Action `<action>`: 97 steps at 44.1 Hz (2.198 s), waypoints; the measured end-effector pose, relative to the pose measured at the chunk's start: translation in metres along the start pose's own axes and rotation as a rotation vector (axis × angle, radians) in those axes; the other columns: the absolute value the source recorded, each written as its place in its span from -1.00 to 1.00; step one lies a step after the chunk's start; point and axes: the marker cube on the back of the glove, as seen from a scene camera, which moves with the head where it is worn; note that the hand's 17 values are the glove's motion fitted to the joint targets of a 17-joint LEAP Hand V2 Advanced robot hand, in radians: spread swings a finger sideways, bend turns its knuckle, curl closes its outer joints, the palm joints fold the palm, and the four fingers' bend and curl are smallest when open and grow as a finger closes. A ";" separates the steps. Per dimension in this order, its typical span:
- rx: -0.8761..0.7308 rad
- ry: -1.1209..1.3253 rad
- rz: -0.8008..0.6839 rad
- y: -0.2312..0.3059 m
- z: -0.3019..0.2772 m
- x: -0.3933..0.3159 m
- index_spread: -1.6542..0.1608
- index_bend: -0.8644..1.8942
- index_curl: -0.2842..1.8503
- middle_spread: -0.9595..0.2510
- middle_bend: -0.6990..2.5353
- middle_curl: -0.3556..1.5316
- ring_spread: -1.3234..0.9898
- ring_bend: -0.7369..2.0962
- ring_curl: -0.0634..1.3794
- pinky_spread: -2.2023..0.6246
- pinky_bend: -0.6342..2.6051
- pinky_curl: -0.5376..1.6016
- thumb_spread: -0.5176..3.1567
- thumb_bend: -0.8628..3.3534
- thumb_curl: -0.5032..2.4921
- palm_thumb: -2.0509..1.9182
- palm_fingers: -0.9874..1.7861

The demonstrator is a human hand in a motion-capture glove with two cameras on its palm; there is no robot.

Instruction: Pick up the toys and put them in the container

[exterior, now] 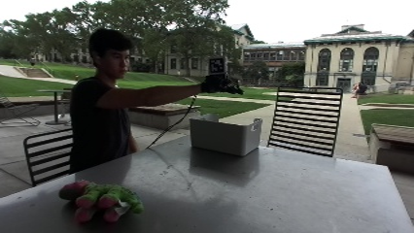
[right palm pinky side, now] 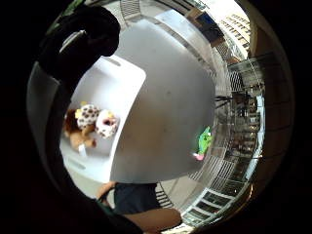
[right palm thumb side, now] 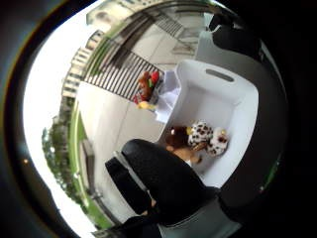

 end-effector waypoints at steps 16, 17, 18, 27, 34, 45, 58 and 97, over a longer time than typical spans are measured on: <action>0.028 0.039 0.424 0.064 -0.009 0.120 0.45 -0.05 -0.23 0.41 -0.20 -0.18 -0.04 -0.02 -0.58 0.55 -0.01 -0.16 -0.19 -0.65 -0.58 -0.06 -0.28; 0.029 0.042 0.434 0.072 -0.009 0.135 0.45 -0.06 -0.23 0.41 -0.21 -0.18 -0.05 -0.01 -0.58 0.55 -0.01 -0.16 -0.20 -0.65 -0.58 -0.06 -0.28; 0.028 0.046 0.445 0.079 -0.008 0.150 0.45 -0.06 -0.24 0.42 -0.21 -0.18 -0.05 -0.01 -0.58 0.55 -0.02 -0.16 -0.20 -0.65 -0.58 -0.06 -0.27; 0.024 0.059 0.574 0.138 0.008 0.273 0.44 -0.09 -0.25 0.41 -0.23 -0.19 -0.07 -0.02 -0.58 0.56 -0.05 -0.18 -0.23 -0.65 -0.58 -0.06 -0.25; 0.007 0.072 0.663 0.181 0.030 0.332 0.44 -0.11 -0.25 0.42 -0.24 -0.19 -0.08 -0.04 -0.58 0.57 -0.07 -0.19 -0.24 -0.65 -0.58 -0.06 -0.24; -0.087 0.042 0.782 0.258 0.086 0.405 0.44 -0.23 -0.29 0.41 -0.24 -0.18 -0.10 -0.05 -0.58 0.57 -0.06 -0.19 -0.25 -0.65 -0.58 -0.06 -0.27; -0.191 0.011 0.887 0.318 0.152 0.446 0.45 -0.28 -0.34 0.41 -0.25 -0.19 -0.07 -0.16 -0.62 0.58 -0.04 -0.18 -0.25 -0.64 -0.58 -0.05 -0.34; -0.301 -0.026 1.050 0.384 0.255 0.457 0.45 -0.11 -0.32 0.27 -0.48 -0.26 -0.15 0.08 -0.43 0.38 0.02 -0.18 0.01 -0.45 -0.44 0.31 0.21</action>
